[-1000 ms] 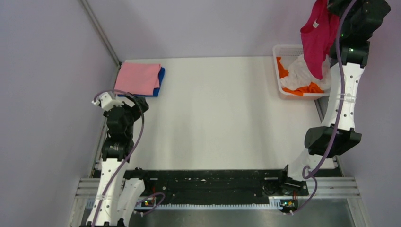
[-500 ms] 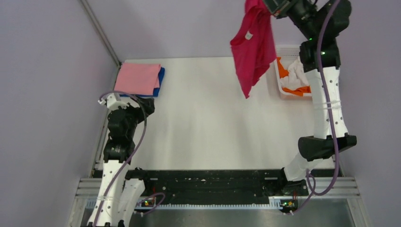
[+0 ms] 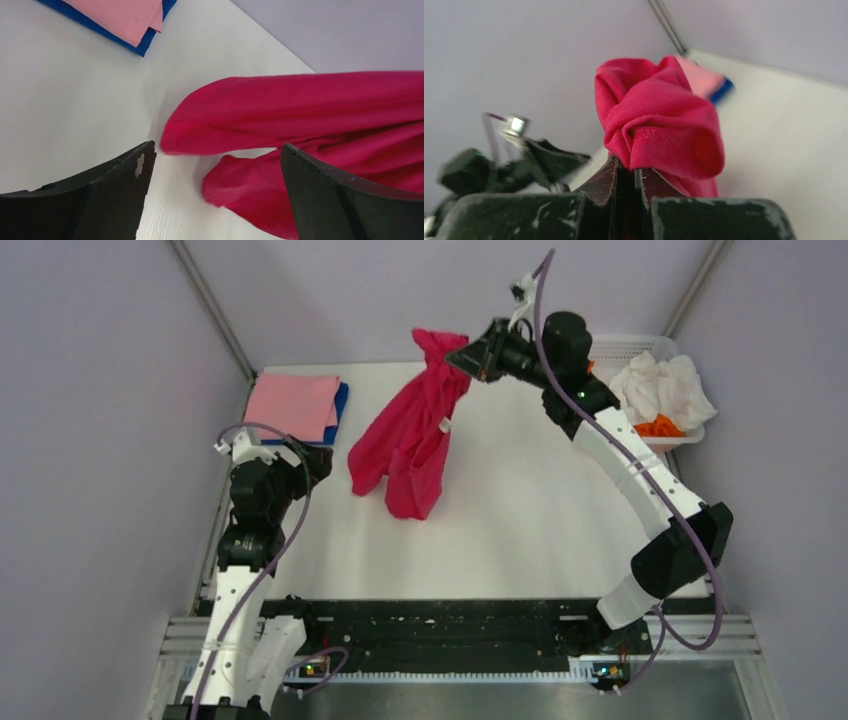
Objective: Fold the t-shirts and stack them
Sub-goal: Move the tshirt to the center of the board, then flatten out the tshirt
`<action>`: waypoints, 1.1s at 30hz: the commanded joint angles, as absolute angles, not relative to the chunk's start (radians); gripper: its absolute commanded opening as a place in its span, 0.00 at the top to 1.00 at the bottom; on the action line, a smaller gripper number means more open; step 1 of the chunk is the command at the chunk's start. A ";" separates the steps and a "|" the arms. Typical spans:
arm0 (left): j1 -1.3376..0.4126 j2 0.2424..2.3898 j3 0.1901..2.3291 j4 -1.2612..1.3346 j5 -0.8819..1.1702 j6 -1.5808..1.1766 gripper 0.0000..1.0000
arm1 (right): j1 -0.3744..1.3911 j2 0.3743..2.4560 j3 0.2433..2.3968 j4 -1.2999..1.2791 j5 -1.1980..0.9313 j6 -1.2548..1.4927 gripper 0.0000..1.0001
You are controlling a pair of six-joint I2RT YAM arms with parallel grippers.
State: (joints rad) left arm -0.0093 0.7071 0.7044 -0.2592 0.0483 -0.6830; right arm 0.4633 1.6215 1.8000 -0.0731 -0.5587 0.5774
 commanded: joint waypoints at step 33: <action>-0.169 1.760 1.115 -0.401 0.155 -0.599 0.23 | 0.338 1.612 1.122 -0.180 0.236 0.310 0.08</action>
State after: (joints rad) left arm -0.1608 1.7153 1.0542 -0.3901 0.1875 -0.6170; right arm 0.3141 1.5082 1.0164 -0.1905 0.1974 0.3561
